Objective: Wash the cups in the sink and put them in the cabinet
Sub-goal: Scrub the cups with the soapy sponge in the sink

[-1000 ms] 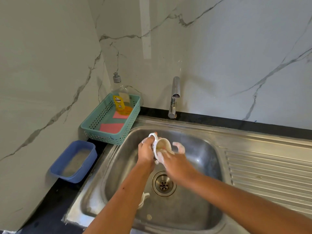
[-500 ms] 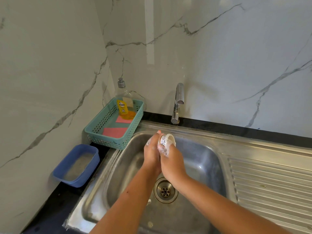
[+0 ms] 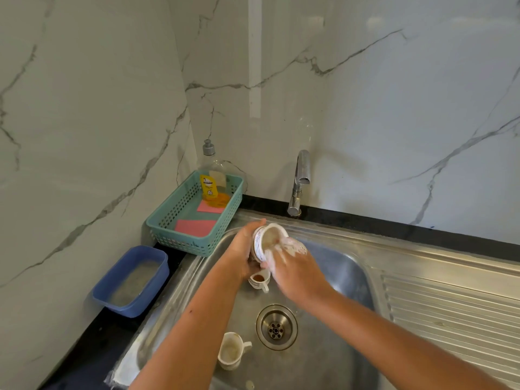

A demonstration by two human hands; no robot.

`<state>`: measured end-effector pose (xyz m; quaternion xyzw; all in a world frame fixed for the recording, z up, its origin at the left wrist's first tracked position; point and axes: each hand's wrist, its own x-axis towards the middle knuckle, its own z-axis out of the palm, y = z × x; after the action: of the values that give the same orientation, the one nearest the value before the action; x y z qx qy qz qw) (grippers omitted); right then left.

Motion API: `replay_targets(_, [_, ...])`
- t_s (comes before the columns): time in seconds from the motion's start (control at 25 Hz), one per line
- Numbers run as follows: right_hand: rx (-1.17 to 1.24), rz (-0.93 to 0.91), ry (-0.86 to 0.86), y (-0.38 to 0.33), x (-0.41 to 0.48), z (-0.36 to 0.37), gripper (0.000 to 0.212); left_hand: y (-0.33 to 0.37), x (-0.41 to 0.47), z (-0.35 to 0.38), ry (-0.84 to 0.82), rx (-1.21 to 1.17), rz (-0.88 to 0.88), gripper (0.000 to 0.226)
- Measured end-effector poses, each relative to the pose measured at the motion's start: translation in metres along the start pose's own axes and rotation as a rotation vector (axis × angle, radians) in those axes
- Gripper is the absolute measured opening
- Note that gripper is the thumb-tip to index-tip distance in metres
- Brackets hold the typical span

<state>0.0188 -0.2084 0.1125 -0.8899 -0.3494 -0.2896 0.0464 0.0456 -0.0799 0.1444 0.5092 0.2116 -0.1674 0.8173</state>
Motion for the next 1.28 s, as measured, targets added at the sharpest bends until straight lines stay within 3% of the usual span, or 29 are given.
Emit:
replay_targets(0.04, [0.203,0.258,-0.048,-0.013,0.008,-0.007,0.01,-0.003,-0.002,0.001,-0.013,-0.003,0.077,0.029])
replay_targets(0.12, [0.848,0.899,-0.081,-0.032,0.027,-0.022,0.017,-0.014,-0.01,0.007,-0.018,-0.042,0.234,0.019])
replay_targets(0.16, [1.088,1.14,-0.047,-0.04,0.03,-0.022,0.021,-0.021,-0.016,0.008,-0.003,-0.042,0.302,0.015])
replay_targets(0.2, [1.133,1.218,-0.015,-0.048,0.03,-0.022,0.024,-0.026,-0.021,0.008,-0.002,-0.024,0.352,0.015])
replay_targets(0.24, [0.998,1.136,0.012,-0.052,0.024,-0.021,0.025,-0.028,-0.025,0.008,-0.029,-0.022,0.358,0.015])
replay_targets(0.32, [0.621,0.701,0.031,-0.048,0.004,-0.015,0.024,-0.024,-0.028,0.007,-0.069,-0.063,0.252,0.017])
replay_targets(0.4, [0.471,0.313,-0.089,-0.023,-0.011,-0.007,0.025,-0.018,-0.023,0.007,0.028,-0.071,0.112,0.016])
replay_targets(0.52, [0.278,-0.044,-0.247,0.018,-0.017,-0.014,0.035,-0.01,-0.024,0.012,0.114,-0.127,-0.078,0.027])
replay_targets(0.64, [0.042,-0.198,-0.151,0.035,-0.014,-0.018,0.015,-0.006,-0.021,0.013,0.13,-0.15,-0.11,0.025])
replay_targets(0.72, [0.19,-0.03,-0.17,0.022,-0.002,-0.023,0.015,-0.004,-0.02,0.019,0.118,-0.258,-0.021,0.026])
replay_targets(0.76, [0.388,0.181,-0.177,0.011,0.006,-0.03,0.019,-0.004,-0.019,0.022,0.107,-0.306,0.049,0.029])
replay_targets(0.88, [1.148,1.048,-0.012,-0.02,0.035,-0.049,0.026,-0.017,-0.027,0.031,0.055,-0.268,0.344,0.027])
replay_targets(0.96, [1.236,1.232,0.108,-0.032,0.043,-0.051,0.02,-0.025,-0.033,0.033,0.033,-0.181,0.47,0.018])
replay_targets(1.04, [1.074,1.054,0.12,-0.035,0.036,-0.049,0.022,-0.022,-0.038,0.032,0.033,-0.137,0.494,0.014])
replay_targets(1.16, [0.535,0.369,0.034,-0.019,0.01,-0.037,0.017,-0.011,-0.039,0.029,-0.028,-0.228,0.283,0.041])
replay_targets(1.28, [0.004,-0.215,0.024,0.03,0.0,-0.029,0.017,-0.004,-0.04,0.025,-0.037,-0.253,0.086,0.038])
